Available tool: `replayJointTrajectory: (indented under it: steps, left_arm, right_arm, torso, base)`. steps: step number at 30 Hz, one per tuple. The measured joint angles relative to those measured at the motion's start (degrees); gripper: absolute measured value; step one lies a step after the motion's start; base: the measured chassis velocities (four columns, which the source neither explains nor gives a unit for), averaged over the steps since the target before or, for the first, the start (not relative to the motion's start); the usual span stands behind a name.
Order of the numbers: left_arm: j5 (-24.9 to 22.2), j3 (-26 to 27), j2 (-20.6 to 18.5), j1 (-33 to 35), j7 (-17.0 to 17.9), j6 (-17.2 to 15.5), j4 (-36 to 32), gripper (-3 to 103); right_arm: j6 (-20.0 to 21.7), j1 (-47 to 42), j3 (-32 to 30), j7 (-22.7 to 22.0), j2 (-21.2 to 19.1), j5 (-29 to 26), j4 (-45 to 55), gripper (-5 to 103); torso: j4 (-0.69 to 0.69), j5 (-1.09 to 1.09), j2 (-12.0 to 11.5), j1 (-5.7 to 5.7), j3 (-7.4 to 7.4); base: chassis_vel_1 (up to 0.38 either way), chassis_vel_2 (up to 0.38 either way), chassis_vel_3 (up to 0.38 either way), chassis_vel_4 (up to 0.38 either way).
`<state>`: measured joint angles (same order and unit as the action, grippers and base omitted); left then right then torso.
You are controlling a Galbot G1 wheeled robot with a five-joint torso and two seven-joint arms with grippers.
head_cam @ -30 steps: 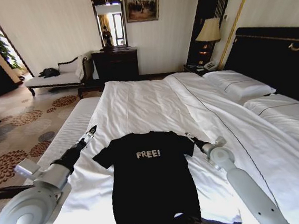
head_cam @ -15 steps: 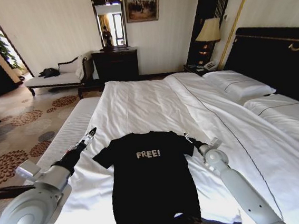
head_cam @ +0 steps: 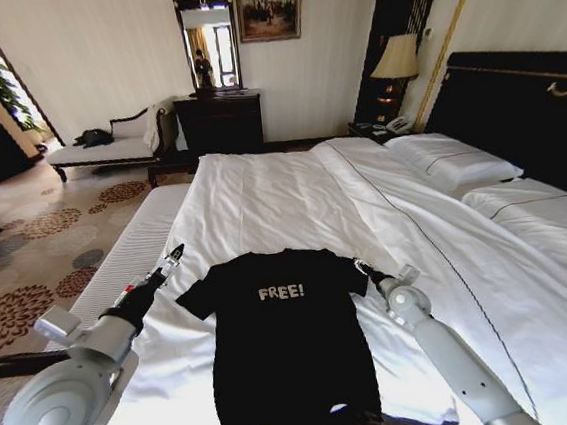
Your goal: Fold the clothes on the bed.
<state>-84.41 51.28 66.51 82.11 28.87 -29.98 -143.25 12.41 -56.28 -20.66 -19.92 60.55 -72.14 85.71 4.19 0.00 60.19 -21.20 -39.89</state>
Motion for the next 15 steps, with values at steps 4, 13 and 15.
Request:
replayJointTrajectory:
  steps: [4,13,15]
  left_arm:
    - [0.1,-0.2,0.1,-0.1,0.0,0.0,0.0,100]
    - [0.5,-0.4,0.3,0.2,0.0,0.1,0.0,100]
    - [0.5,-0.4,0.3,0.2,0.0,0.1,0.0,100]
  right_arm:
    - [-0.2,-0.2,-0.1,0.0,0.0,0.0,0.5,61]
    - [-0.7,-0.3,-0.2,0.2,-0.1,0.4,0.6,28]
    - [-0.8,-0.3,-0.2,0.2,-0.1,0.4,0.6,23]
  torso:
    - [0.0,0.0,0.0,0.0,0.0]
    - [0.0,0.0,0.0,0.0,0.0]
    - [0.0,0.0,0.0,0.0,0.0]
  base:
    - [0.0,0.0,0.0,0.0]
    - [0.0,0.0,0.0,0.0]
    - [0.0,0.0,0.0,0.0]
